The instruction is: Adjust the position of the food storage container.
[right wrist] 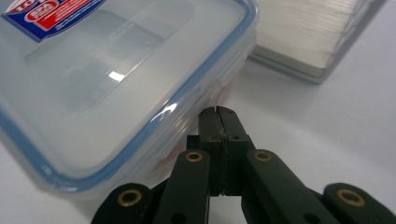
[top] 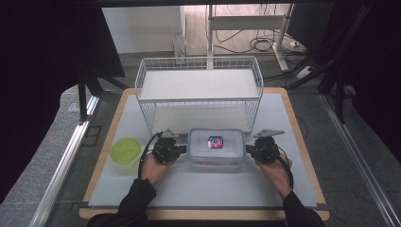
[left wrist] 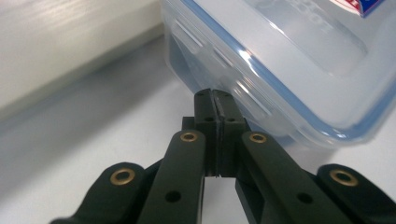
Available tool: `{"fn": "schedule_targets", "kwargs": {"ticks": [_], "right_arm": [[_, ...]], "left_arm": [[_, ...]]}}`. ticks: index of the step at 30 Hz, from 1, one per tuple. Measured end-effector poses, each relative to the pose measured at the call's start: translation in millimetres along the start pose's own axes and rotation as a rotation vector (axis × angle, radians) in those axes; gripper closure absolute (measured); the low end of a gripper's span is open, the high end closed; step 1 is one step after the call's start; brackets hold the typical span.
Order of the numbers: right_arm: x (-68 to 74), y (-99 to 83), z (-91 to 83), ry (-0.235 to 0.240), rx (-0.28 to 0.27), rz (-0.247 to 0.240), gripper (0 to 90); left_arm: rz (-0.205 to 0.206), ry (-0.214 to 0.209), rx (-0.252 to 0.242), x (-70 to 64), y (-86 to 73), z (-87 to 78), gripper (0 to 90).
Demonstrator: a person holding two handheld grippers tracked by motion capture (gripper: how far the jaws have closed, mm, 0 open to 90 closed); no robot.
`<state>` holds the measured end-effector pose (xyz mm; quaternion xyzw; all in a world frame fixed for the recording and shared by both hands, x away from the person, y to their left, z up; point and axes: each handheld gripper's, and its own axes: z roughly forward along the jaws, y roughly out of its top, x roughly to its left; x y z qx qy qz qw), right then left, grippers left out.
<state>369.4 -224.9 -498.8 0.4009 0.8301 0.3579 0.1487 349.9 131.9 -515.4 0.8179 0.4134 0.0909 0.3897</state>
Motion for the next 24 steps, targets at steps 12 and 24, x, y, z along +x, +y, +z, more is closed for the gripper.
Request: {"fn": "schedule_targets", "kwargs": {"ticks": [12,24], "right_arm": [[24.0,-6.6,-8.2,0.021,0.014,-0.068,90.0],[25.3,-10.6,-11.4,0.042,0.017,-0.096,86.9]], "left_arm": [[-0.034,0.012,0.009,-13.1,-23.1,-20.7,90.0],[0.031,0.031,0.014,-26.1,-35.9,-34.7,86.8]]}}
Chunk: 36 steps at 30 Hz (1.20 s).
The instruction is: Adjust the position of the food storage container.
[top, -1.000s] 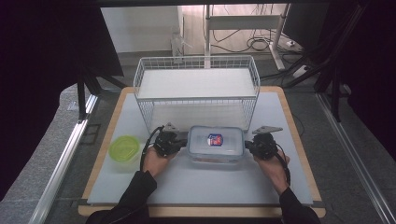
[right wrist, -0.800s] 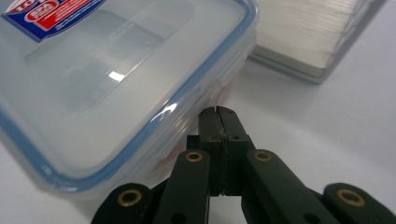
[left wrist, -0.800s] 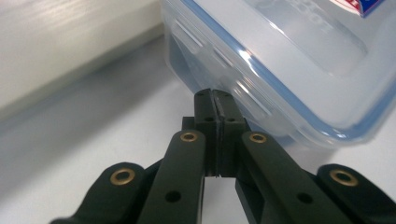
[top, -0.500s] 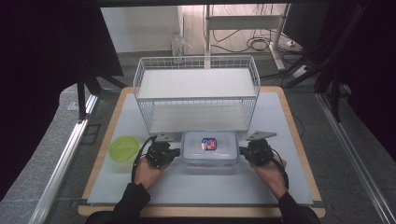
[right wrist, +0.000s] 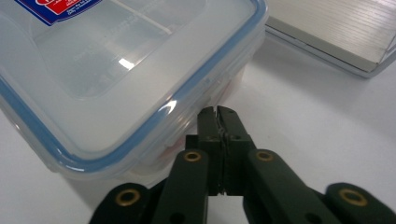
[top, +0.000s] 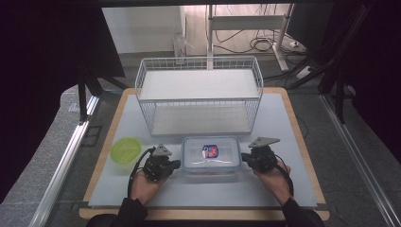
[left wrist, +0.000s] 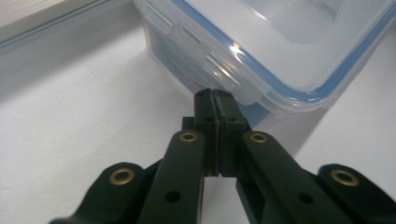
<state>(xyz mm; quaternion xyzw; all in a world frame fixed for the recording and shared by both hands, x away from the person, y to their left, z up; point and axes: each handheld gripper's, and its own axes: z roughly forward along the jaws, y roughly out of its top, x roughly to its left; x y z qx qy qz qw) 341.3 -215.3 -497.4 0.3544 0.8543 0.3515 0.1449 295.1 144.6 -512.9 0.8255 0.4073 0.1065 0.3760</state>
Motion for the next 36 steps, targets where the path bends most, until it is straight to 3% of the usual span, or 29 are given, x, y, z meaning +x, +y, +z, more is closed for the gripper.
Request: {"fn": "schedule_targets", "kwargs": {"ticks": [3,5,7,11,15,18,23,24,27,32,36], "right_arm": [[0.3,-1.3,-6.1,-0.014,-0.007,-0.033,82.1],[-0.9,-2.8,-13.2,-0.022,-0.037,-0.034,76.6],[-3.0,-3.8,-19.0,0.000,-0.071,-0.016,73.0],[-1.3,-6.7,-29.6,0.008,-0.105,-0.035,61.6],[-0.2,-11.8,-39.2,0.004,-0.127,-0.030,51.7],[0.4,-14.9,-44.2,0.007,-0.138,-0.024,45.7],[3.6,-21.1,-48.7,0.023,-0.151,-0.028,31.8],[4.5,-23.1,-49.4,0.024,-0.162,-0.032,25.0],[4.4,-25.6,-49.1,0.020,-0.164,-0.030,19.9],[1.9,-28.0,-47.0,0.018,-0.163,-0.003,14.5],[0.6,-28.4,-43.7,0.036,-0.159,0.011,11.9]], "left_arm": [[0.024,0.025,-0.024,1.2,-1.6,-7.6,81.4],[0.017,0.034,-0.036,2.1,-4.3,-12.9,78.0],[0.024,0.035,-0.049,3.4,-7.4,-17.5,72.6],[0.034,0.045,-0.083,1.4,-13.8,-27.1,59.3],[-0.001,0.044,-0.113,-1.4,-21.9,-35.3,47.6],[0.009,0.065,-0.117,-3.8,-27.8,-38.2,37.0],[-0.005,0.039,-0.125,-5.1,-37.1,-43.6,20.4],[0.000,0.056,-0.115,-6.3,-38.3,-43.9,9.0],[0.050,0.088,-0.098,-10.3,-41.9,-45.1,6.2],[0.071,0.097,-0.135,-12.2,-42.4,-45.8,3.2],[0.058,0.095,-0.147,-9.8,-43.3,-42.4,0.9]]}}
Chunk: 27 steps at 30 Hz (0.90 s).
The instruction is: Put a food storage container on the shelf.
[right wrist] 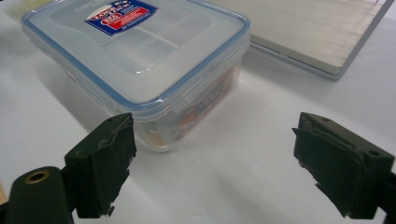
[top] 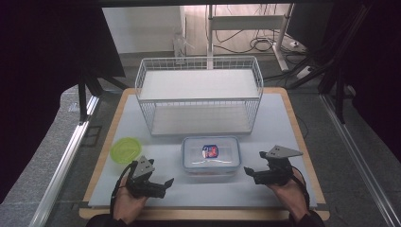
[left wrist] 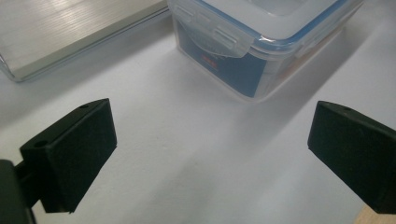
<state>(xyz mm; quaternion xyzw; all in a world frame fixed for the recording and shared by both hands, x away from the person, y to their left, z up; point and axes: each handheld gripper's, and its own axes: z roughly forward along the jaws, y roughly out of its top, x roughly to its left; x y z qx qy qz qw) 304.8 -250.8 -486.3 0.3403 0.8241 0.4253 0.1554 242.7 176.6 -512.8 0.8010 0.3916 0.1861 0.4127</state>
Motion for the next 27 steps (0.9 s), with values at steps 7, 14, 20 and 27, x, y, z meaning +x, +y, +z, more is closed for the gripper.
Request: {"fn": "schedule_targets", "kwargs": {"ticks": [7,14,20,27], "right_arm": [[-1.8,0.0,3.0,0.013,0.003,0.007,9.9],[-1.1,3.4,3.8,0.027,0.013,0.011,9.5],[-1.7,10.2,9.1,0.041,0.002,-0.019,8.4],[-1.8,26.0,15.8,0.046,0.022,0.028,7.5]], "left_arm": [[-0.001,-0.033,0.003,-0.1,1.5,3.5,1.8],[-0.001,-0.028,0.032,2.3,8.3,5.3,4.7],[-0.020,-0.065,0.024,9.4,24.9,11.3,4.7],[-0.053,-0.137,0.032,14.0,47.3,31.8,4.4]]}}
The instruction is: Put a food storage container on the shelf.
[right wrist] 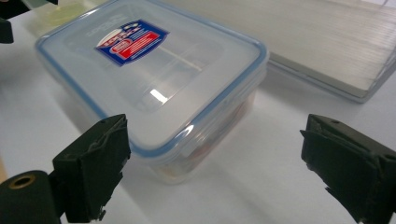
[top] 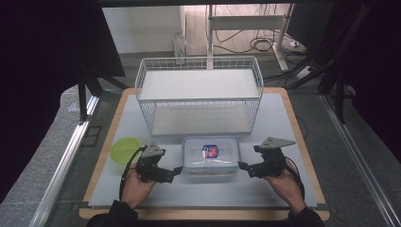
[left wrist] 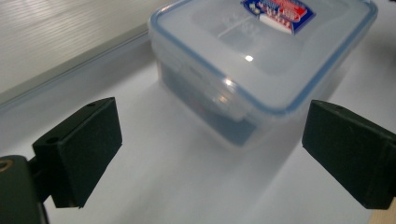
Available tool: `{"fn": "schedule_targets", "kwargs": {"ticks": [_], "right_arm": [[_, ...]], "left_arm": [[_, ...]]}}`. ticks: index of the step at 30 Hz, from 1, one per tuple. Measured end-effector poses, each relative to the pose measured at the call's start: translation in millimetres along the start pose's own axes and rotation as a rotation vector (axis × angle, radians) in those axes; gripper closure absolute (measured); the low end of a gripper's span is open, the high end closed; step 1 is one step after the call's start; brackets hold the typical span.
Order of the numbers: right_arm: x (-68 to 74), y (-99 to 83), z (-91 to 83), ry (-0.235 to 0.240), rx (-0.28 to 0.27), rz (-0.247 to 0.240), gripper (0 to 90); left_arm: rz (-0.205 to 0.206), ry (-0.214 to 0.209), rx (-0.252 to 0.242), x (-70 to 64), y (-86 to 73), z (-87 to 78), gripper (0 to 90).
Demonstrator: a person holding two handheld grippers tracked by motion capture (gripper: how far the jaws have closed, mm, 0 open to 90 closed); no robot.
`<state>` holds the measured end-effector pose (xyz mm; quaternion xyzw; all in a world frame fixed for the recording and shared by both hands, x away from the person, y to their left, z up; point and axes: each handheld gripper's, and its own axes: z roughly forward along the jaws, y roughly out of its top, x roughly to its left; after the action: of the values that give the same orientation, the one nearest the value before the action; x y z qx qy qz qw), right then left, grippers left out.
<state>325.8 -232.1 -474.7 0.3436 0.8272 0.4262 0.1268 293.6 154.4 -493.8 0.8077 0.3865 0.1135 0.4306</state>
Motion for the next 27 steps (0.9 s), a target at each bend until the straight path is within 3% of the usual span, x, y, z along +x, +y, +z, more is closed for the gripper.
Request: {"fn": "schedule_targets", "kwargs": {"ticks": [3,7,14,19,22,26,27], "right_arm": [[-0.1,4.6,4.5,-0.034,0.021,-0.002,1.6],[-1.1,9.4,11.0,-0.031,0.028,0.007,1.2],[-8.1,17.3,34.3,0.094,0.129,0.102,4.6],[-12.4,20.3,48.2,0.189,0.160,0.182,6.3],[-13.1,21.2,55.3,0.223,0.174,0.207,4.2],[-16.8,20.1,60.0,0.263,0.192,0.247,4.3],[-16.8,20.2,58.7,0.263,0.192,0.247,6.1]], "left_arm": [[-0.026,-0.009,0.020,3.6,9.3,11.8,2.7],[-0.066,-0.027,0.054,9.1,15.5,26.6,1.6],[-0.134,-0.153,0.070,19.2,20.0,43.6,0.0],[-0.178,-0.282,0.098,19.8,20.1,57.4,0.0],[-0.183,-0.292,0.095,22.8,19.4,58.8,0.0],[-0.232,-0.330,0.094,27.0,14.9,61.4,0.0],[-0.220,-0.325,0.094,26.0,15.1,60.7,0.0]]}}
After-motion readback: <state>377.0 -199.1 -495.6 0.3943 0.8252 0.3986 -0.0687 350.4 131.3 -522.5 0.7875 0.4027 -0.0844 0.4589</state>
